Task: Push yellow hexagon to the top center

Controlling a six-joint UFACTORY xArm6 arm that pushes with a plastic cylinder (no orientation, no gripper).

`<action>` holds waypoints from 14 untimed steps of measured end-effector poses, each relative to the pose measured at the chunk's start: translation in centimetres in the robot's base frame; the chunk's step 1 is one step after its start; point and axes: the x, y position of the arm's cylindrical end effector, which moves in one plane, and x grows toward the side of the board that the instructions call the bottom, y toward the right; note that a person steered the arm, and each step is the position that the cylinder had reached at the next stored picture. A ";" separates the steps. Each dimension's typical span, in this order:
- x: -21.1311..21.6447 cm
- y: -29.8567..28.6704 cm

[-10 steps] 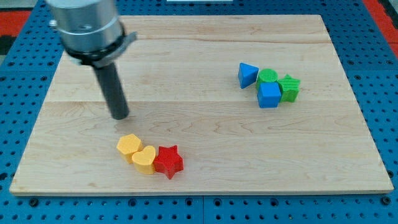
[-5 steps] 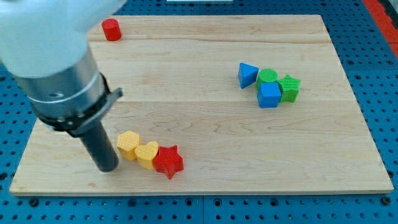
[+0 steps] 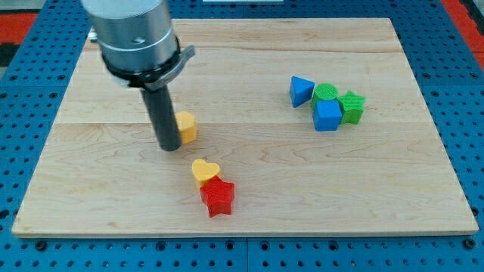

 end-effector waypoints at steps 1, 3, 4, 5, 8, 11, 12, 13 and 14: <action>-2.9 1.8; -9.8 3.7; -11.7 7.1; -12.1 9.5; -16.7 11.1; -20.7 11.4; -20.1 11.1; -16.7 10.7; -11.5 10.2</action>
